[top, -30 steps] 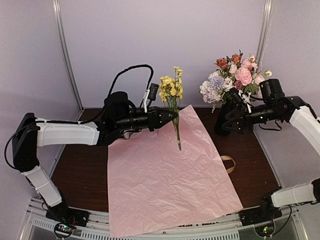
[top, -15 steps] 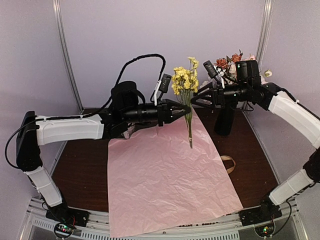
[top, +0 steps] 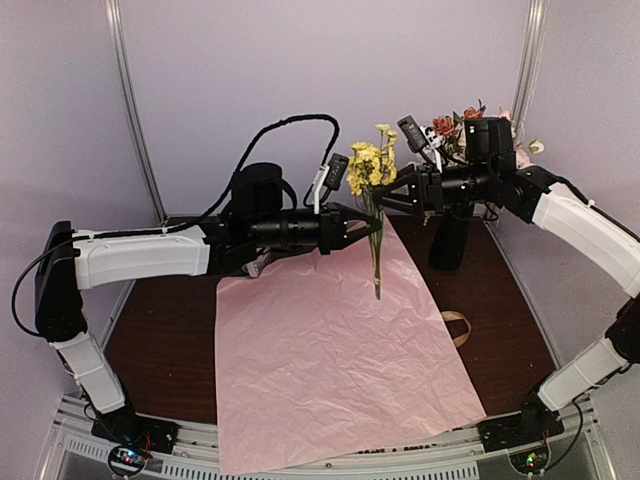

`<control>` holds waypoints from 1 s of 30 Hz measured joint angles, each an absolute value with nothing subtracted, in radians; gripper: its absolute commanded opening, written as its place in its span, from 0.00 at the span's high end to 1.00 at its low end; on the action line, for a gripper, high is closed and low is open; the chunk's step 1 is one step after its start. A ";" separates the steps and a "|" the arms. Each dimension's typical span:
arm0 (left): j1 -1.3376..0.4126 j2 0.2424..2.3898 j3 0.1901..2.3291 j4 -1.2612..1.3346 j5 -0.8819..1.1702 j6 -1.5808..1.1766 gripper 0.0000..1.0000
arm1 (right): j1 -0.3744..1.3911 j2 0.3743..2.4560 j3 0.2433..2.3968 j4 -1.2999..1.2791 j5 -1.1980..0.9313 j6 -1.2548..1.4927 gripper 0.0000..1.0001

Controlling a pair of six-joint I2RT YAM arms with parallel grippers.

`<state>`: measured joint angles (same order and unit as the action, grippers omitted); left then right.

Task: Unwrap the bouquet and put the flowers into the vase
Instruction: Pass from the left arm to the right

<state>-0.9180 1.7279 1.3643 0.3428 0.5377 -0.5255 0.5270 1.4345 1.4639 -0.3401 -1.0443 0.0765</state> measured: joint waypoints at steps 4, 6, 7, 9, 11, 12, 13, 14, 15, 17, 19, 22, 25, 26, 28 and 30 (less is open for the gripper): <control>-0.918 1.728 1.364 0.334 0.531 -0.525 1.00 | 0.533 1.439 1.464 -0.346 -1.047 0.078 0.49; -0.918 1.728 1.364 0.330 0.529 -0.525 1.00 | 0.540 1.445 1.464 -0.354 -1.046 0.074 0.55; -0.918 1.728 1.365 0.326 0.528 -0.525 1.00 | 0.544 1.450 1.465 -0.363 -1.042 0.072 0.60; -0.918 1.728 1.365 0.319 0.528 -0.525 1.00 | 0.550 1.462 1.473 -0.380 -1.037 0.056 0.72; -0.918 1.728 1.366 0.313 0.527 -0.525 1.00 | 0.553 1.486 1.496 -0.407 -1.032 0.043 0.85; -0.918 1.728 1.368 0.310 0.527 -0.525 1.00 | 0.554 1.495 1.506 -0.415 -1.031 0.033 0.91; -0.918 1.728 1.369 0.305 0.527 -0.525 1.00 | 0.555 1.507 1.517 -0.424 -1.032 0.036 0.96; -0.918 1.728 1.369 0.299 0.523 -0.525 1.00 | 0.555 1.513 1.523 -0.430 -1.033 0.026 1.00; -0.918 1.728 1.369 0.292 0.517 -0.525 0.94 | 0.555 1.517 1.528 -0.439 -1.032 0.022 1.00; -0.918 1.728 1.370 0.282 0.507 -0.524 0.79 | 0.555 1.518 1.533 -0.448 -1.026 0.014 1.00; -0.922 1.728 1.375 0.270 0.482 -0.521 0.67 | 0.554 1.518 1.535 -0.453 -1.024 0.007 1.00; -0.923 1.726 1.377 0.243 0.436 -0.506 0.56 | 0.541 1.515 1.542 -0.456 -1.023 -0.001 1.00; -0.922 1.711 1.362 0.219 0.393 -0.486 0.54 | 0.502 1.497 1.540 -0.451 -1.023 -0.002 1.00; -0.922 1.704 1.356 0.209 0.384 -0.480 0.54 | 0.476 1.479 1.531 -0.438 -1.021 -0.001 1.00; -0.922 1.691 1.340 0.202 0.369 -0.470 0.54 | 0.418 1.428 1.499 -0.406 -1.015 0.002 1.00; -0.922 1.679 1.327 0.197 0.357 -0.462 0.54 | 0.356 1.356 1.448 -0.372 -1.008 -0.001 1.00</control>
